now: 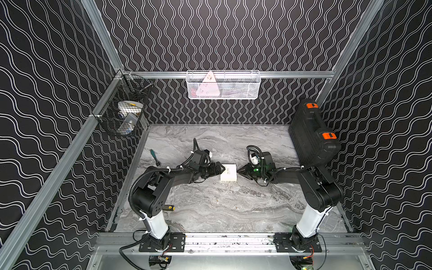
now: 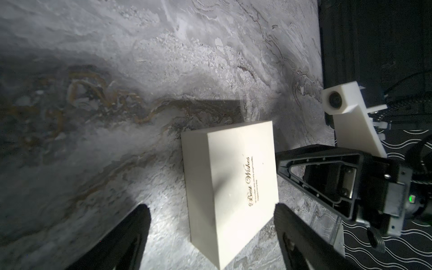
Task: Place the earrings into the drawer-style jewelry box
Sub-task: Open the drawer in the jewelry box.
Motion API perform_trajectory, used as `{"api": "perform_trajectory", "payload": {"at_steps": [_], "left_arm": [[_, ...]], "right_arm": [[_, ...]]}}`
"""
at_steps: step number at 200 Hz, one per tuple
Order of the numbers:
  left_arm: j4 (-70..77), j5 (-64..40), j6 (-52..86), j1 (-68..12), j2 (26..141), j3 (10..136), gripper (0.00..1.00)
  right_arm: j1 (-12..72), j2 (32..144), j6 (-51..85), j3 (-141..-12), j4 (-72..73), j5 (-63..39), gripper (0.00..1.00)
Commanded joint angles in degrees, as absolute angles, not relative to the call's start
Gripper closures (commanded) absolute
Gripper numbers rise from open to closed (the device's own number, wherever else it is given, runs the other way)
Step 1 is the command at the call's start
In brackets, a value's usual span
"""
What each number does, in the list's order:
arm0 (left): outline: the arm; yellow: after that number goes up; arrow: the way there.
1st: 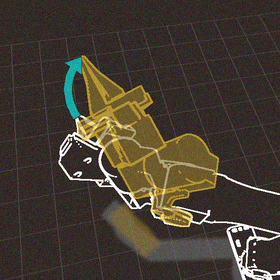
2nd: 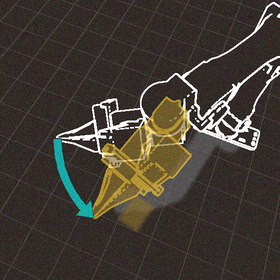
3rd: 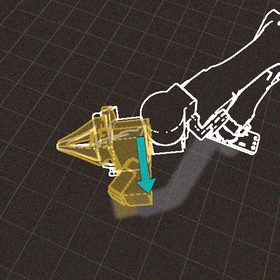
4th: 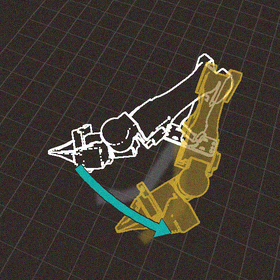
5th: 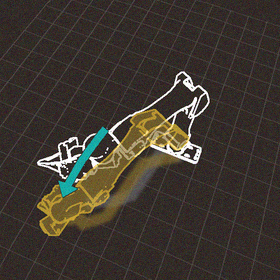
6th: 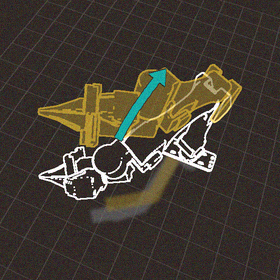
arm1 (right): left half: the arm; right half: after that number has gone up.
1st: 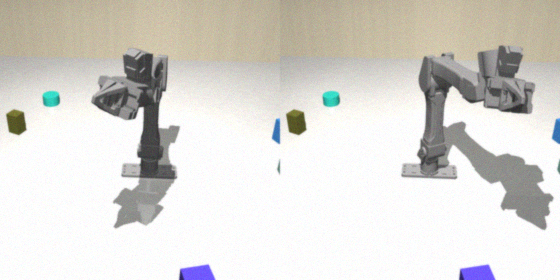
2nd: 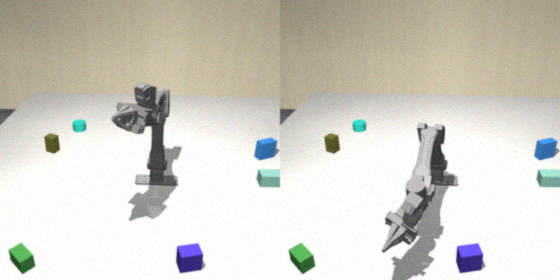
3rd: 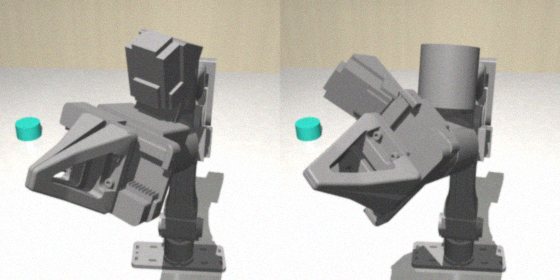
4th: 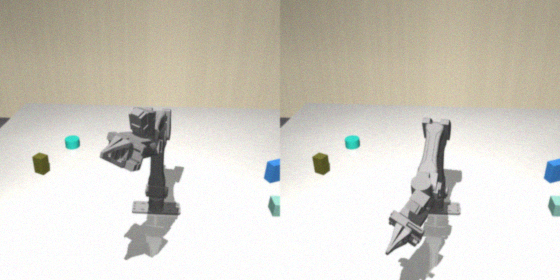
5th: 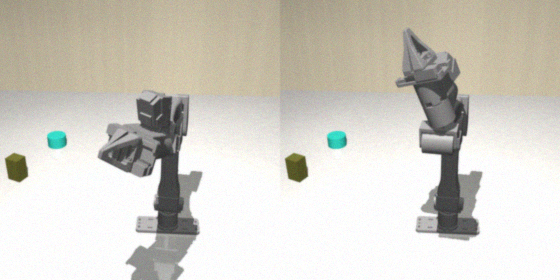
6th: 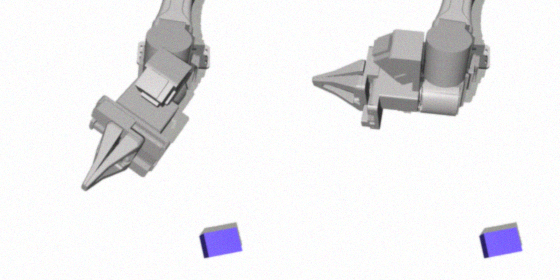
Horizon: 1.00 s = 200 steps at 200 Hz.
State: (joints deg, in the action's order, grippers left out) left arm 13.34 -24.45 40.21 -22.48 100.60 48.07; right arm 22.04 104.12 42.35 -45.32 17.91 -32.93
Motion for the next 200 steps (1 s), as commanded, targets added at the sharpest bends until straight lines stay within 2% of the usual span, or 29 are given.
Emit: {"api": "perform_trajectory", "payload": {"at_steps": [1, 75, 138, 176, 200], "left_arm": [[15.29, -25.22, 40.87, -22.50, 101.23, 48.34, 0.12], [16.34, -26.01, 41.40, -22.84, 102.42, 48.43, 0.14], [16.86, -26.27, 41.66, -22.93, 103.52, 48.47, 0.17], [16.79, -26.11, 41.75, -22.92, 103.35, 48.43, 0.17], [16.57, -25.89, 41.70, -22.90, 103.05, 48.42, 0.17]], "right_arm": [[22.18, 104.83, 42.01, -45.87, 19.77, -33.95, 0.73], [22.76, 107.36, 43.13, -46.83, 21.68, -34.88, 0.76], [23.09, 107.67, 44.31, -47.02, 24.16, -35.57, 0.87], [23.04, 107.97, 44.86, -46.52, 25.52, -35.77, 1.00], [23.11, 108.19, 44.92, -46.32, 26.10, -35.78, 1.00]]}}
